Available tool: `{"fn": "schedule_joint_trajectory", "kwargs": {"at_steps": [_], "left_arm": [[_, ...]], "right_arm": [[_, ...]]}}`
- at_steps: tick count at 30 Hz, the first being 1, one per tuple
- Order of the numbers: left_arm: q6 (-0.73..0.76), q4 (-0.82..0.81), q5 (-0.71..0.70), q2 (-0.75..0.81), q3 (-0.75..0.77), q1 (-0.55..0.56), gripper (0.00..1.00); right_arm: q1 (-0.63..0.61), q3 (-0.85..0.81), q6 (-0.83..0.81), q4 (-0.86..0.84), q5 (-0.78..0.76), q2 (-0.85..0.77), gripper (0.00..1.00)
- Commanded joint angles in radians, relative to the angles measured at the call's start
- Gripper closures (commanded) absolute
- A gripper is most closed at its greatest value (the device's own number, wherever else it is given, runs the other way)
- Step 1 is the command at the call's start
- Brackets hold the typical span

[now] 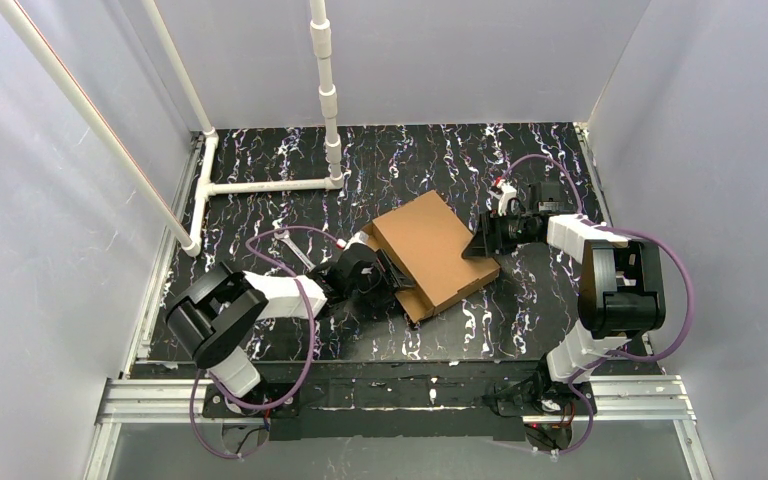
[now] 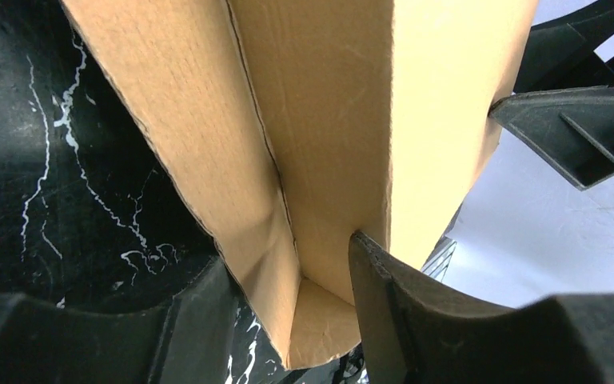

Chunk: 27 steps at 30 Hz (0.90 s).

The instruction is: Fold the paper box

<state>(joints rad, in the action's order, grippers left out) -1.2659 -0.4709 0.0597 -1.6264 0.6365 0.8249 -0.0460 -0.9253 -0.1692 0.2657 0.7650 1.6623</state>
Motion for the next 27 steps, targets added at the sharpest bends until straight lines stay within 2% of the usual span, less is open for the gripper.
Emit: {"fn": "schedule_joint_trajectory", "kwargs": {"at_steps": [1, 8, 13, 22, 27], "left_arm": [[0.058, 0.037, -0.007, 0.088, -0.007, 0.007, 0.49], [0.158, -0.031, 0.017, 0.179, -0.097, 0.007, 0.25], [0.180, -0.104, 0.025, 0.219, -0.145, 0.007, 0.02], [-0.004, -0.161, 0.063, 0.079, -0.079, 0.012, 0.02], [-0.085, -0.158, 0.034, 0.067, -0.060, 0.023, 0.04]], "right_arm": [[-0.011, 0.017, -0.011, 0.004, -0.042, -0.022, 0.21], [-0.011, 0.017, -0.014, 0.010, -0.050, -0.020, 0.20], [-0.011, 0.014, -0.015, 0.013, -0.045, -0.015, 0.20], [-0.012, 0.016, -0.016, 0.015, -0.048, -0.013, 0.19], [-0.018, 0.016, -0.016, 0.016, -0.061, -0.007, 0.19]]}}
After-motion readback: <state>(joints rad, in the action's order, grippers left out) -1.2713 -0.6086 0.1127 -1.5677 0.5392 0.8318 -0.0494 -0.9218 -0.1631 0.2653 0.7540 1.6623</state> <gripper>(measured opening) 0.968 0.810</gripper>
